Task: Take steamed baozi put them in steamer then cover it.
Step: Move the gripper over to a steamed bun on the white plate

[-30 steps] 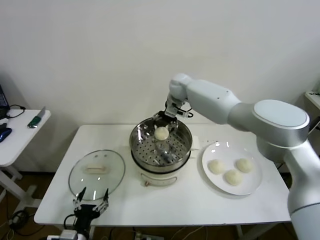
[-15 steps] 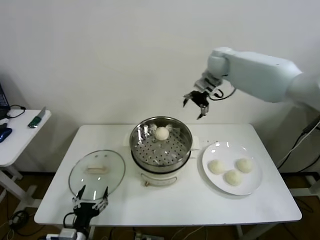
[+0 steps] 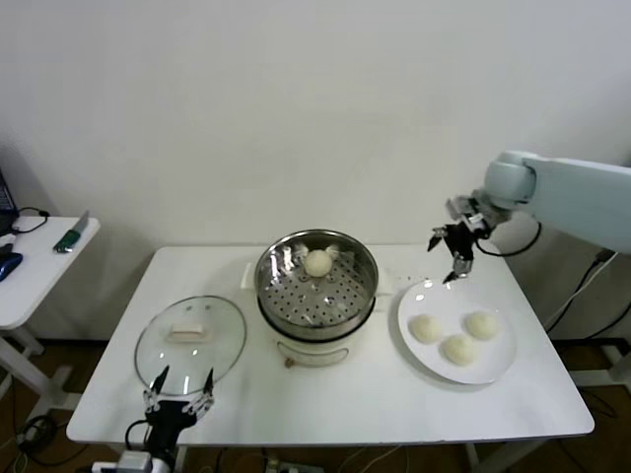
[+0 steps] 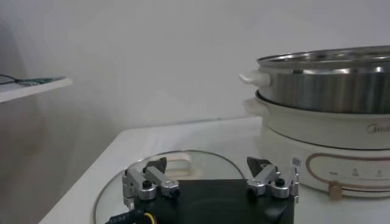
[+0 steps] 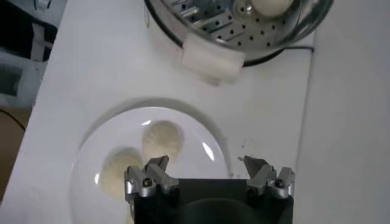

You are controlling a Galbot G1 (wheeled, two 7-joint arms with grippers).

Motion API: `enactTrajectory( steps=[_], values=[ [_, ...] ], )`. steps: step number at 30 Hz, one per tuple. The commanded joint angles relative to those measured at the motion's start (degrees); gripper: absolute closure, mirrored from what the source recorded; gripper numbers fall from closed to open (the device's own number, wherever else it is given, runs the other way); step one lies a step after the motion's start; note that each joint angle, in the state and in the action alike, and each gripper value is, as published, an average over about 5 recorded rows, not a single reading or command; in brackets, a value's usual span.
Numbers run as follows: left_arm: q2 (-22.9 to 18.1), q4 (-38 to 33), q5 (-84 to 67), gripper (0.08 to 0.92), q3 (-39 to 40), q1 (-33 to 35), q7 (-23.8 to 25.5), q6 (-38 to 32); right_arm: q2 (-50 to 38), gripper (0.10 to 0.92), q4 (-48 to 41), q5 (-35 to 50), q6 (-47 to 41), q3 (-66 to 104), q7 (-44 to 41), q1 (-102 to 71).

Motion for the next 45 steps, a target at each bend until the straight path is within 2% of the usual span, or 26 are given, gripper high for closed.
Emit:
enactTrajectory(
  steps=[1, 20, 33, 45],
  values=[
    [-0.15, 0.26, 0.04, 0.177, -0.02, 0.10, -0.01, -0.18, -2.16, 0.203, 1.27, -1.66, -6.90, 3.48, 3.62, -9.58],
    [-0.15, 1.74, -0.01, 0.177, -0.42, 0.13, -0.08, -0.79, 4.16, 0.203, -8.56, -6.18, -7.86, 12.00, 4.82, -22.02],
    [0.34, 1.91, -0.11, 0.177, -0.61, 0.53, -0.12, -1.14, 6.05, 0.204, -10.30, -8.00, -8.05, 12.35, 4.60, -23.41],
    [0.29, 1.65, -0.12, 0.177, -0.56, 0.88, -0.16, -1.33, 6.18, 0.288, -9.62, -9.44, -7.85, 12.09, 3.71, -22.46]
  ],
)
